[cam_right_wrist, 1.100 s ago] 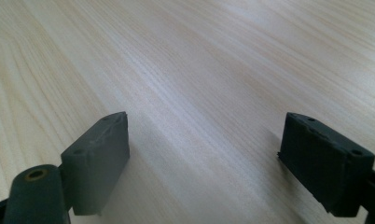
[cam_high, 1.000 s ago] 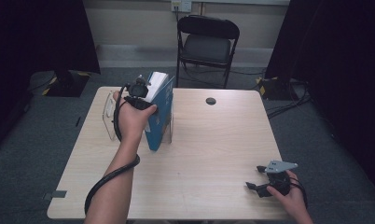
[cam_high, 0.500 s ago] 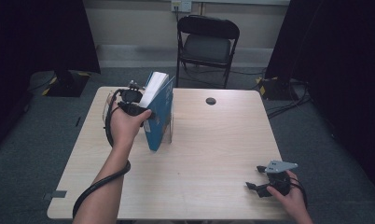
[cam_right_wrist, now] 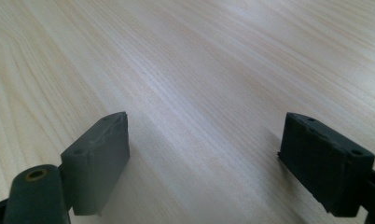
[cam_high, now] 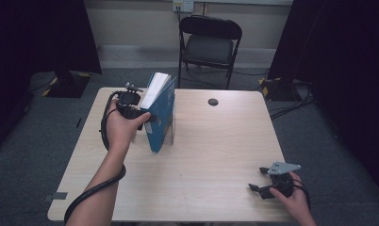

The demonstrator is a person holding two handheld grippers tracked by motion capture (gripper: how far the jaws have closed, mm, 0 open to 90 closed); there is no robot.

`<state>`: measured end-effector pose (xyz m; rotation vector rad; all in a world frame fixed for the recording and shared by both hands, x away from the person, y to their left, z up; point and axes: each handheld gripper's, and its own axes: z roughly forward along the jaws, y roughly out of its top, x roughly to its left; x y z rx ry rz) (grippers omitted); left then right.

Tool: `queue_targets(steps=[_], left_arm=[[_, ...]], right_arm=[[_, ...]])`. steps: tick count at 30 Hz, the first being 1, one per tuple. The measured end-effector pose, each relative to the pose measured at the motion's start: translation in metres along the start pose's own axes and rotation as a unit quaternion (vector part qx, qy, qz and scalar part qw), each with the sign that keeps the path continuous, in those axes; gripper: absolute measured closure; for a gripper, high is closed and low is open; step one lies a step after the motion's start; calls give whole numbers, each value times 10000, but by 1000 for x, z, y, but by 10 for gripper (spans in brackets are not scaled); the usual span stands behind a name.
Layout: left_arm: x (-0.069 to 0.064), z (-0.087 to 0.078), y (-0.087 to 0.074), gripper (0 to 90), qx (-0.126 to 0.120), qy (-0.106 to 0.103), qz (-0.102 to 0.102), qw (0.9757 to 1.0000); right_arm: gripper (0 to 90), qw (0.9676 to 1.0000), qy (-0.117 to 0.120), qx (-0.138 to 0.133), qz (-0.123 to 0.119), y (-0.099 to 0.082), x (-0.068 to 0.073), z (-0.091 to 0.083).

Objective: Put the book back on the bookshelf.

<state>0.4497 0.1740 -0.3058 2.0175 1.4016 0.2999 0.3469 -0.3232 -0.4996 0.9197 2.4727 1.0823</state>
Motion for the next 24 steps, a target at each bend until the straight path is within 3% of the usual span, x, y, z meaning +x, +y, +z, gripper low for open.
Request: queue_targets(steps=[11, 24], left_arm=[[10, -8, -12, 349, -85, -146, 58, 9998], [17, -14, -32, 235, -226, -567, 46, 9981]], right_arm=[[151, 10000, 1, 1, 1, 0, 0, 0], [151, 10000, 17, -4, -30, 0, -1, 0]])
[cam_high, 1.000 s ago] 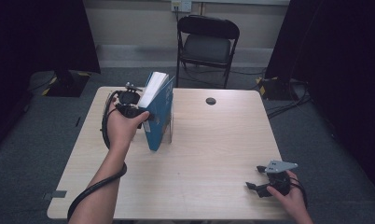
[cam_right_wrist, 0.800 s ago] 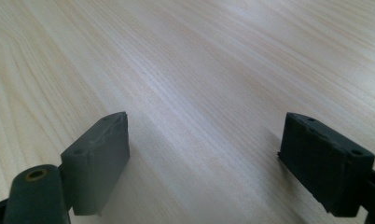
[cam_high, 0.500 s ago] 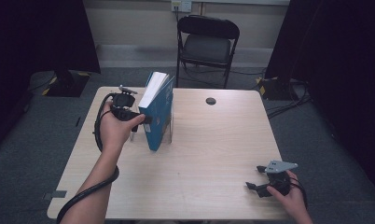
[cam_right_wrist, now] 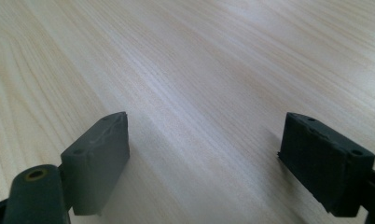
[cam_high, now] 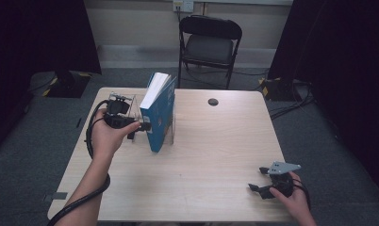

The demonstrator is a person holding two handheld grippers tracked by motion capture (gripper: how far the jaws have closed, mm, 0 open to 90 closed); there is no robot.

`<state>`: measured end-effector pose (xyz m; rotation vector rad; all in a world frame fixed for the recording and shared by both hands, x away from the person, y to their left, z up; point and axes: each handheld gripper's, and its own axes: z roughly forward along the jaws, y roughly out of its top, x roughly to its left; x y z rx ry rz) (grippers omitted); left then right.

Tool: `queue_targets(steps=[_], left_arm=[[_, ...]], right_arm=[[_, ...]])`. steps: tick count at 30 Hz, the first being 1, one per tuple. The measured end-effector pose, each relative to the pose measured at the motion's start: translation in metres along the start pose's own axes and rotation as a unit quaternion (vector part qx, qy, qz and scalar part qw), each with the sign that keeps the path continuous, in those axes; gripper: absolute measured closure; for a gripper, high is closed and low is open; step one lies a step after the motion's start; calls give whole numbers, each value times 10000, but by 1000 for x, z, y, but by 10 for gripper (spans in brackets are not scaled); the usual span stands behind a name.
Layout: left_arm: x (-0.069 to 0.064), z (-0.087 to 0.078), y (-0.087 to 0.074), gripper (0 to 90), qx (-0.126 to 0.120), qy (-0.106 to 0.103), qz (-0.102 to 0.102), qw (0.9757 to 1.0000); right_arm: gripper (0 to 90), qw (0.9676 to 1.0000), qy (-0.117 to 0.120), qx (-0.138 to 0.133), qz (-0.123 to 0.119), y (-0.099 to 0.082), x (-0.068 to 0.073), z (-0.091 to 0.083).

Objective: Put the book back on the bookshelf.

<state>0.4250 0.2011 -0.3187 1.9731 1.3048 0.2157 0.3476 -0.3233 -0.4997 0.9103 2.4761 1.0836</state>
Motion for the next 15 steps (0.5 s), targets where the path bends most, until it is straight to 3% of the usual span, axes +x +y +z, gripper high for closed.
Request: queue_targets(steps=[3, 11, 14, 15], left_arm=[[0, -1, -4, 194, -14, -28, 145, 9999], [1, -1, -14, 163, -60, -37, 201, 9998], [1, -1, -18, 163, -59, -73, 211, 9997], [3, -1, -19, 163, -24, -172, 223, 9996]], right_arm=[[151, 10000, -3, 2, 2, 0, 0, 0], [151, 10000, 3, 3, -3, 0, 0, 0], [151, 10000, 3, 3, -3, 0, 0, 0], [151, 10000, 3, 3, -5, 0, 0, 0]])
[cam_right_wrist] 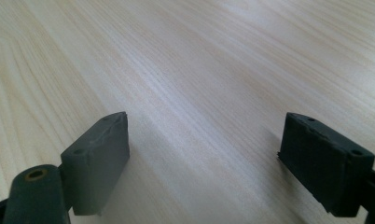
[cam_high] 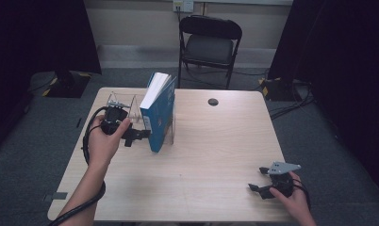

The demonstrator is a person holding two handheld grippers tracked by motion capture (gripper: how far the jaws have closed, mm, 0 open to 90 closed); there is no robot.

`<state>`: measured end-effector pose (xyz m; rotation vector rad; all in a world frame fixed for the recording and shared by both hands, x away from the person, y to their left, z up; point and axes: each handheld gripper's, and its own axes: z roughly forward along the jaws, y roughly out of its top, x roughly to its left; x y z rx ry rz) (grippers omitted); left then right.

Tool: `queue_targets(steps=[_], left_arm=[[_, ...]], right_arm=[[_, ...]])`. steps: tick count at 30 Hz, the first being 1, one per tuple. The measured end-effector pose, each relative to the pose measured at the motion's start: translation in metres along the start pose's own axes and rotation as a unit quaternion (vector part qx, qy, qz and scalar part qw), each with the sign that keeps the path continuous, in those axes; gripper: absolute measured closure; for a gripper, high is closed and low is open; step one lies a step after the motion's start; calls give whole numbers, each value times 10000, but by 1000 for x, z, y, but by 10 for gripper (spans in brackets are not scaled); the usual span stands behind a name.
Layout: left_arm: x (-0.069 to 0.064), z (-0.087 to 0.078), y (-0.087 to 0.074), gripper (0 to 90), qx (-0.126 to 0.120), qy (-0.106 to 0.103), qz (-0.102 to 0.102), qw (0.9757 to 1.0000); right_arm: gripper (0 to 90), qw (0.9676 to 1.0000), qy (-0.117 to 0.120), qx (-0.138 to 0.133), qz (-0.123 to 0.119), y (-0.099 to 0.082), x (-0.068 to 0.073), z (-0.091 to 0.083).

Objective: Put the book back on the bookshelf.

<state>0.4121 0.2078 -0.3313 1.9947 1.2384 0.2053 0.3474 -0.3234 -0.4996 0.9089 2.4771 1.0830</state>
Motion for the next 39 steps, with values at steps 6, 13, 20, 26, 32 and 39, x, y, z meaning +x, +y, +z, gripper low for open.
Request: queue_targets(steps=[6, 13, 20, 26, 32, 39], left_arm=[[6, 1, -11, 163, -12, 22, -89, 10000], [11, 3, -23, 163, 12, -73, -102, 9999], [15, 7, -36, 161, 30, -101, -51, 9999], [21, 14, -48, 161, 114, -166, -71, 9998], [24, 17, -59, 161, 128, -160, -48, 9998], [27, 23, -72, 163, 169, -177, -134, 9996]], right_arm=[[151, 10000, 0, 3, 5, 0, 0, 0], [151, 10000, 0, 2, 3, 0, 0, 0], [151, 10000, 1, 1, 2, 0, 0, 0], [151, 10000, 1, 3, 4, 0, 0, 0], [151, 10000, 2, 1, 0, 0, 0, 0], [151, 10000, 2, 5, 4, 0, 0, 0]])
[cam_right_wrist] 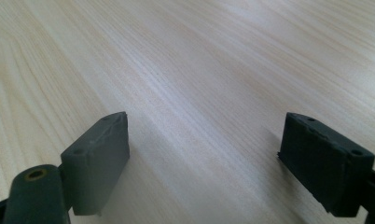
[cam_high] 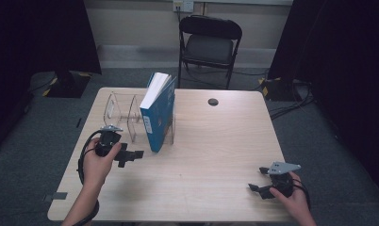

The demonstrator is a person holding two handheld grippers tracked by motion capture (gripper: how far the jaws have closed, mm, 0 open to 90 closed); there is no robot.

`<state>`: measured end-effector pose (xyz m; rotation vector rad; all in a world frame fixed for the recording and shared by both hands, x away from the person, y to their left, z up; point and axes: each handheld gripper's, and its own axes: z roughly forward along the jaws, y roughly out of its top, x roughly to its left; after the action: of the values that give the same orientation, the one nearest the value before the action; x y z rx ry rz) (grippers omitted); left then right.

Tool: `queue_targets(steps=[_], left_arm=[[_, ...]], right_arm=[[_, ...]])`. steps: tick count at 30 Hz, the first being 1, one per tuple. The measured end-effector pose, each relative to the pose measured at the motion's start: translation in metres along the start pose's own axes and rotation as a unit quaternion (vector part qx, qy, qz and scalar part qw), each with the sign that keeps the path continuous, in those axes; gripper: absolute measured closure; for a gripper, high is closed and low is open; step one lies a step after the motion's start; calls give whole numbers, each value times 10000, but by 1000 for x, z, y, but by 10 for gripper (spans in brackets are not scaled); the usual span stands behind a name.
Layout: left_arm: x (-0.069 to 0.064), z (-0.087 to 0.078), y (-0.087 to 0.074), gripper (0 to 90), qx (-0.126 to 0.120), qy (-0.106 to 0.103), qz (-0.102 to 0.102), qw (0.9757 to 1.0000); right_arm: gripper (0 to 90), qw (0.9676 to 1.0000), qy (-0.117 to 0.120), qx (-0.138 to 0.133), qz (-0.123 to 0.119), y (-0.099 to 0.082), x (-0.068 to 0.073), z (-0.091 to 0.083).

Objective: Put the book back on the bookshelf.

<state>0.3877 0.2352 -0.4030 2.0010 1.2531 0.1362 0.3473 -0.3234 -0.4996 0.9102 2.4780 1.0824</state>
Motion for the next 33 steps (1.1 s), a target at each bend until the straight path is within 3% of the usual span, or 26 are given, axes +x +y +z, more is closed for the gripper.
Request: queue_targets(steps=[17, 33], left_arm=[[11, 18, -31, 162, 163, -37, -124, 9998], [19, 31, -58, 164, 339, 175, -157, 9992]], right_arm=[[151, 10000, 4, -3, -4, 0, 0, 0], [151, 10000, 2, -3, -3, 0, 0, 0]])
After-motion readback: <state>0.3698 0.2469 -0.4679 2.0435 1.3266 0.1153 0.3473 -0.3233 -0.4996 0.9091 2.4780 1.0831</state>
